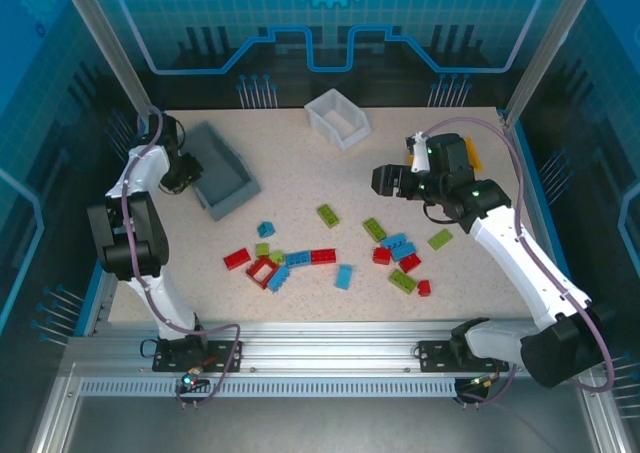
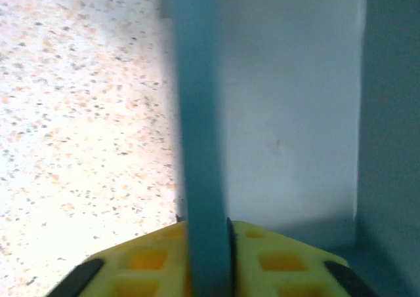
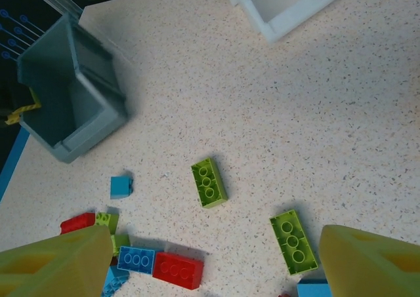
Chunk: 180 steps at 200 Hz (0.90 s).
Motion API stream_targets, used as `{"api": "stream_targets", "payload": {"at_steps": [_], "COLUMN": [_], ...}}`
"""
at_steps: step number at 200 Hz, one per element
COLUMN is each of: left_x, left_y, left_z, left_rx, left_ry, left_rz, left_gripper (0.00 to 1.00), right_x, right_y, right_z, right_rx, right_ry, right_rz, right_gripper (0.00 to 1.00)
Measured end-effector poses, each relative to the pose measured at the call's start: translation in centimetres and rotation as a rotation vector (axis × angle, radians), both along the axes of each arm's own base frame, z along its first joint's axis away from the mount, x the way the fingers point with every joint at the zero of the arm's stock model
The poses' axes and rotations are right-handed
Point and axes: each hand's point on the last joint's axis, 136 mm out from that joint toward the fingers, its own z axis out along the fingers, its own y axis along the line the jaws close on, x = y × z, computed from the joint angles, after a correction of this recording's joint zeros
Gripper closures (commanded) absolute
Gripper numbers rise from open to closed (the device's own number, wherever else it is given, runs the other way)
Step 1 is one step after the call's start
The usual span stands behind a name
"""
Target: Sort the legos into containers by color
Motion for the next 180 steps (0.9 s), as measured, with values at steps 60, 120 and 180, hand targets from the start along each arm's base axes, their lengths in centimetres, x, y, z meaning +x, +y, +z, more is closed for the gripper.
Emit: {"api": "stream_targets", "payload": {"at_steps": [60,120,180], "left_x": [1.0,1.5,2.0], "left_y": [-6.4,-10.8,-10.8], "left_z": [0.1,0.2,0.3], "left_rx": [-0.013,-0.036,-0.028], "left_ry": [-0.015,-0.026,-0.033], "left_rz": [-0.231,-0.333,-0.325], "left_gripper": [1.00,1.00,0.71], "right_x": [4.2,11.0,19.5], "right_y": [0.5,2.8,6.3], "right_z": [-2.1,-4.6,-9.6], "right_rx": [-0.088,-0.165,-0.233], "right_ry": [0.029,0.010,0.006], "right_rz": [-0.019,0.036,0.118], "right_gripper": [0.19,0.27,0.31]}}
